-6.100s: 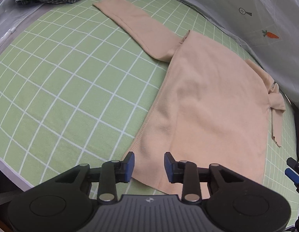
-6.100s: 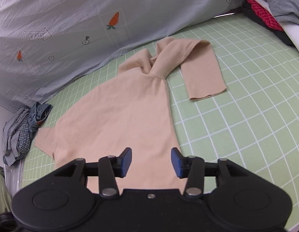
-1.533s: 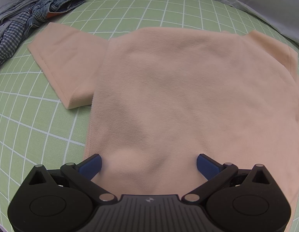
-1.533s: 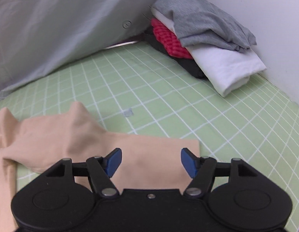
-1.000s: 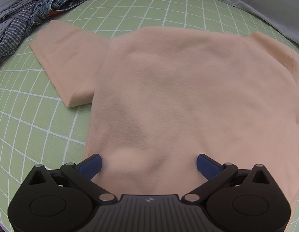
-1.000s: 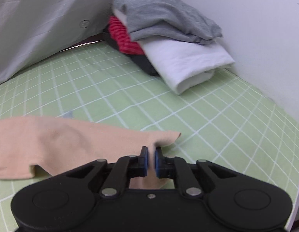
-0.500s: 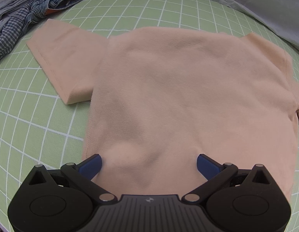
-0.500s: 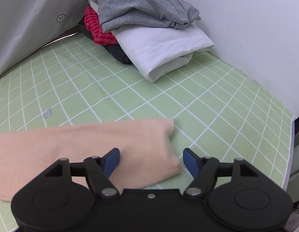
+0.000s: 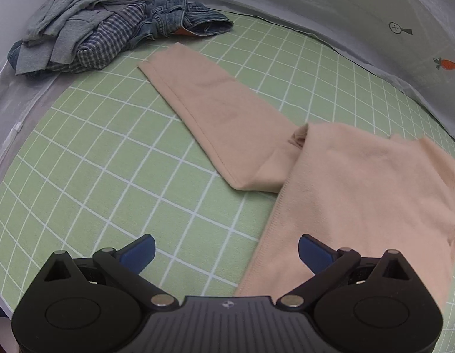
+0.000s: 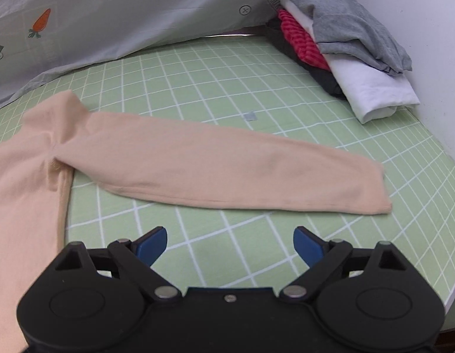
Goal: Fold clothes
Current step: 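Grasp the other sleeve with the left gripper and straighten it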
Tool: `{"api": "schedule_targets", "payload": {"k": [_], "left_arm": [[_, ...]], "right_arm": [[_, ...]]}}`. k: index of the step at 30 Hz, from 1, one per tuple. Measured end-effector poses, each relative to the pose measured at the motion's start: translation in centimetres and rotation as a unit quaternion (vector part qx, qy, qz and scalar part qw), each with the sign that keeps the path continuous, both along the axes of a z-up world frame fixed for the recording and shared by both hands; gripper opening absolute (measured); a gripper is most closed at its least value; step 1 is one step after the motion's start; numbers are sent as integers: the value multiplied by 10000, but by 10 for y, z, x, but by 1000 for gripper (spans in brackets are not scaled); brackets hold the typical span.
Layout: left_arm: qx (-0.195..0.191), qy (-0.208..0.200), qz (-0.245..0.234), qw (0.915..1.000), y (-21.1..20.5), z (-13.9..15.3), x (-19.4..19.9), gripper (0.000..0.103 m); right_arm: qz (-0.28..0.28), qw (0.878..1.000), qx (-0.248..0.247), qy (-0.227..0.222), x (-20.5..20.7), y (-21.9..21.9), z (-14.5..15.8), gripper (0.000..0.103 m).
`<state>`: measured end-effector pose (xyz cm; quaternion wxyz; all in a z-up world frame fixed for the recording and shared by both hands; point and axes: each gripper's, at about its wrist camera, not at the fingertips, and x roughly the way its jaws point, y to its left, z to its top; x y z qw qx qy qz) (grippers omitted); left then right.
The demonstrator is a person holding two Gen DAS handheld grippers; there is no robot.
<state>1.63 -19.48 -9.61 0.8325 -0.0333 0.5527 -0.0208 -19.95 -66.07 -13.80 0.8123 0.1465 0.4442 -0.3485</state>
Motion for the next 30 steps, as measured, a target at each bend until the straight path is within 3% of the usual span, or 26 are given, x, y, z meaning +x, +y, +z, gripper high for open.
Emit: {"api": "schedule_targets", "payload": {"k": [4, 9, 15, 21, 25, 27, 29, 30], "left_arm": [[-131, -89, 111, 9998, 15, -5, 31, 94], [-292, -137, 261, 9991, 28, -15, 75, 76], [-289, -107, 440, 9986, 28, -33, 122, 76], [154, -275, 456, 9985, 18, -41, 131, 73], [349, -573, 230, 9975, 6, -41, 124, 49], [322, -656, 177, 9972, 2, -40, 121, 27], [269, -703, 171, 9970, 0, -40, 119, 13], [245, -716, 174, 9970, -1, -41, 118, 12]], "right_arm": [[177, 9998, 19, 20, 26, 25, -3, 93], [222, 9997, -66, -45, 61, 43, -3, 93], [169, 9997, -129, -90, 96, 49, 7, 93], [386, 9986, -325, 131, 110, 59, 10, 93], [478, 9981, -320, 223, 113, 60, 7, 93], [503, 9980, -310, 205, 112, 61, 7, 93], [522, 9980, -302, 182, 111, 62, 8, 93], [525, 9980, -298, 170, 110, 62, 8, 93]]}}
